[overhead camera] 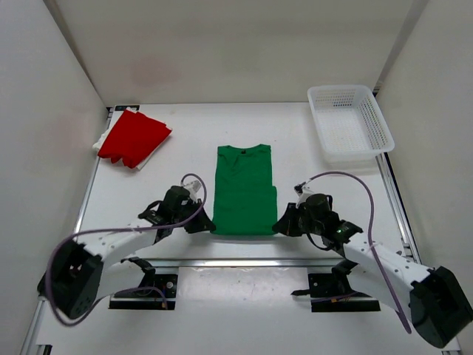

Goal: Fold and stack the t-shirts
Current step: Grab one side of the 2/3 rectangular tshirt with both arms, then fold the long partially folded tshirt into a neat square

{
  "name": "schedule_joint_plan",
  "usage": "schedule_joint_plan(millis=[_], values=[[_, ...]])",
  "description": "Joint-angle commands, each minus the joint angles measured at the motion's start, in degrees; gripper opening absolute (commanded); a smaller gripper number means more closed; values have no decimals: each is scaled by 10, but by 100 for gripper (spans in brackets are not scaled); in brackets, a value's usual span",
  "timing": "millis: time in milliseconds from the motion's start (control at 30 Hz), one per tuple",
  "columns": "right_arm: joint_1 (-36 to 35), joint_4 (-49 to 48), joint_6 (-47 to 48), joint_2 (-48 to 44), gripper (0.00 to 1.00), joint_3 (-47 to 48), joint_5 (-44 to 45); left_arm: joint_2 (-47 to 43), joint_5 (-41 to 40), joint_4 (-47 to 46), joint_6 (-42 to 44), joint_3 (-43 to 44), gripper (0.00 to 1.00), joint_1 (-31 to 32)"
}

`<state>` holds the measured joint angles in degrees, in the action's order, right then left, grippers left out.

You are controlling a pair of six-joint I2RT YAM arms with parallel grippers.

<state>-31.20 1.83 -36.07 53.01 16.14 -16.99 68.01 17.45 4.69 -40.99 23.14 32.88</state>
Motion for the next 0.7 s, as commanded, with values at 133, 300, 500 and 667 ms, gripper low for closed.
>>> schedule_joint_plan(millis=[133,300,500,667], values=[[74,73,53,40,0,140,-30,-71,13,89,4,145,0,-52],[142,29,103,234,0,335,-87,122,7,62,23,299,0,-114],[200,35,107,469,1,542,-142,360,-15,91,32,520,0,-164],[218,45,95,614,0,685,-149,486,-31,95,13,663,4,-179]])
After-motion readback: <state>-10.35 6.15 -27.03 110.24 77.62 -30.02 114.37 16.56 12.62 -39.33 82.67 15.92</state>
